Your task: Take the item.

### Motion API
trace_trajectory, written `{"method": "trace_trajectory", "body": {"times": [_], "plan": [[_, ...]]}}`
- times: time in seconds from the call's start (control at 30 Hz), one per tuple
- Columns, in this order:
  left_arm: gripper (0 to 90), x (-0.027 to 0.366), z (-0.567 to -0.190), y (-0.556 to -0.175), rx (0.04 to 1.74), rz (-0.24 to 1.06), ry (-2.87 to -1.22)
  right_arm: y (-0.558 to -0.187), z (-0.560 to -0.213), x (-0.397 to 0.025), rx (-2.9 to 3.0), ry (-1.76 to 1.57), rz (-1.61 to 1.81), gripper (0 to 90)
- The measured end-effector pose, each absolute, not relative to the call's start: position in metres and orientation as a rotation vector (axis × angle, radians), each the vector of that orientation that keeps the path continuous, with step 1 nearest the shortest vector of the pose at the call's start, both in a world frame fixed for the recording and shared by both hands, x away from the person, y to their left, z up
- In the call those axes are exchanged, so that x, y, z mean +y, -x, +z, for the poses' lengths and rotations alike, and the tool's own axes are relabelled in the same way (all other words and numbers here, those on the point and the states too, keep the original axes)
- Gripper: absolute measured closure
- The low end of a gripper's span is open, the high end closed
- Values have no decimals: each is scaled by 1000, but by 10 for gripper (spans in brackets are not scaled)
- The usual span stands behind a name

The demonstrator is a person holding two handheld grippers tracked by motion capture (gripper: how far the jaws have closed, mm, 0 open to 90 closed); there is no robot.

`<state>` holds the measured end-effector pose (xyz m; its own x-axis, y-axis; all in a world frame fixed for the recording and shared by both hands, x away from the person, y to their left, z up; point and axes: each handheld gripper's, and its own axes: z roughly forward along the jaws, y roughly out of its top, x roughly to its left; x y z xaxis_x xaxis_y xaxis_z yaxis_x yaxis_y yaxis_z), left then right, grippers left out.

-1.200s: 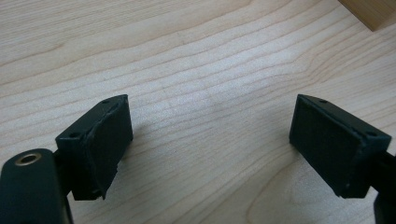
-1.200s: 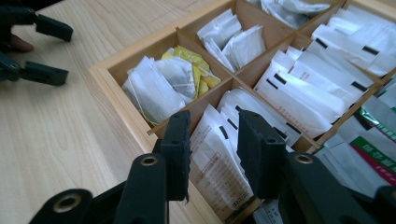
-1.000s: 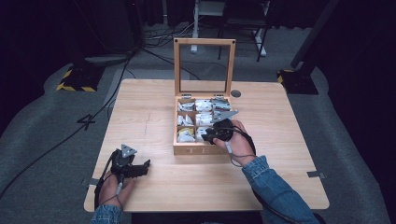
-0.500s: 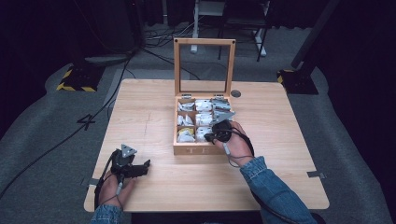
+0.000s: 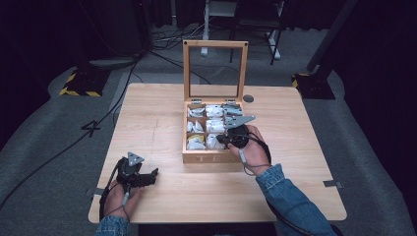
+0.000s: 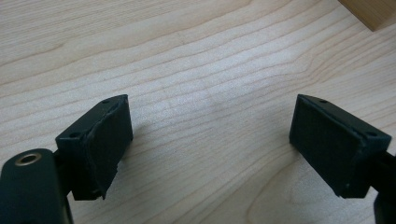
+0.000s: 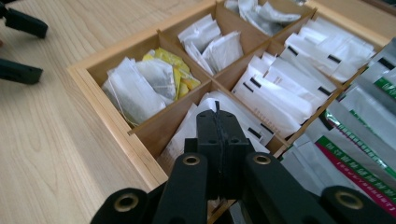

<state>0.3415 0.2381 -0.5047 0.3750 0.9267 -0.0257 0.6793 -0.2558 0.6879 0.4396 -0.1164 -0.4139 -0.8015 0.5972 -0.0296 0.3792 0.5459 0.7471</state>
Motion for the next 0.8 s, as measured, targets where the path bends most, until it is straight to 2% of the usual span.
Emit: {"method": "trace_trajectory", "body": {"times": [0.8], "plan": [[136,238,-505,-342,1379,517,-2024,-394,-373,-164,2331,-803,1435,900]]}}
